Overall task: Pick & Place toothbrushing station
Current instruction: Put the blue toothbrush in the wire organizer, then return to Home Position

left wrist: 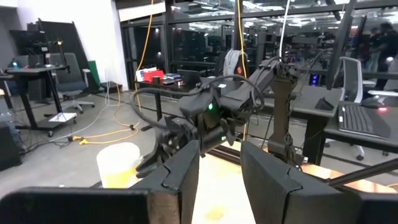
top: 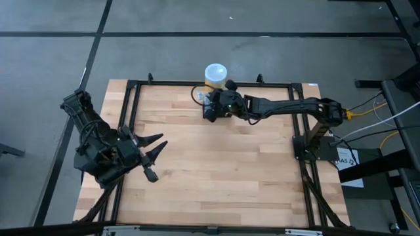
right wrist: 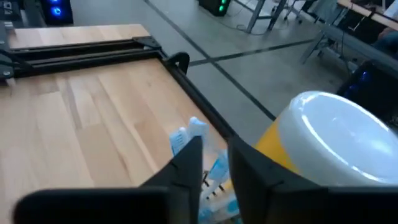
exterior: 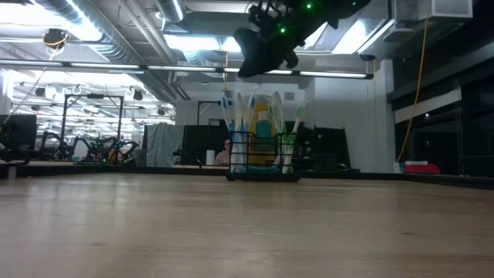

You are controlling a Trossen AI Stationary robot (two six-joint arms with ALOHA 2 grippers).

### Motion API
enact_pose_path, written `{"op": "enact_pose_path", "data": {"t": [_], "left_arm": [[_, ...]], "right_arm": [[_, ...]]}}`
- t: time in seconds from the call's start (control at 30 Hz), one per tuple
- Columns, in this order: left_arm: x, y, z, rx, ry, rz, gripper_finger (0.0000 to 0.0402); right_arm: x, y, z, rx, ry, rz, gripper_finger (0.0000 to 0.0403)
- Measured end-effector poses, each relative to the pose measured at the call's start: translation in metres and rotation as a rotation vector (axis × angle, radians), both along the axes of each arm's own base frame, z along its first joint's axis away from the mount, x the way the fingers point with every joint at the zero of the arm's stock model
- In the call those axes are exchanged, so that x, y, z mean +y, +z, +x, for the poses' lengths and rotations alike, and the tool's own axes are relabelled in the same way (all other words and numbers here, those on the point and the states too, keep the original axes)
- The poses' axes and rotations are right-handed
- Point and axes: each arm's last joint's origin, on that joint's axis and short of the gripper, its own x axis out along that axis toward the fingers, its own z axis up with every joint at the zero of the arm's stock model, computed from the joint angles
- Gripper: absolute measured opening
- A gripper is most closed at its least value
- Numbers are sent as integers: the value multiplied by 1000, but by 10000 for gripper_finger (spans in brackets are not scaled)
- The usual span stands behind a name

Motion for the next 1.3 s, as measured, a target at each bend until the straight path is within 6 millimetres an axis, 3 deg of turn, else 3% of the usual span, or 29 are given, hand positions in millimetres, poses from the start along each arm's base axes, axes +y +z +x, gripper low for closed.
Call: {"op": "enact_pose_path", "data": {"t": [0.3, 0.43, 0.63, 0.77, 0.93, 1.13, 1.3], "left_arm": [[0, 3, -6, 52, -21, 70, 113], [7, 4, -16, 58, -36, 79, 113], [26, -20, -39, 8, -104, 29, 113], [49, -38, -45, -72, -242, 2, 111], [94, -65, -35, -66, -327, -28, 91], [143, -83, -27, -71, -317, 2, 69], [173, -115, -21, -56, -312, 24, 66]], "right_arm": [[-2, 1, -10, 74, 24, 50, 164], [0, 14, -23, 75, 199, 179, 178], [8, 37, -55, 22, 454, 343, 180], [16, 49, -87, -80, 508, 397, 180], [24, 49, -134, -273, 493, 420, 181], [35, 23, -183, -516, 412, 379, 181], [44, -10, -201, -551, 349, 299, 181]]}}
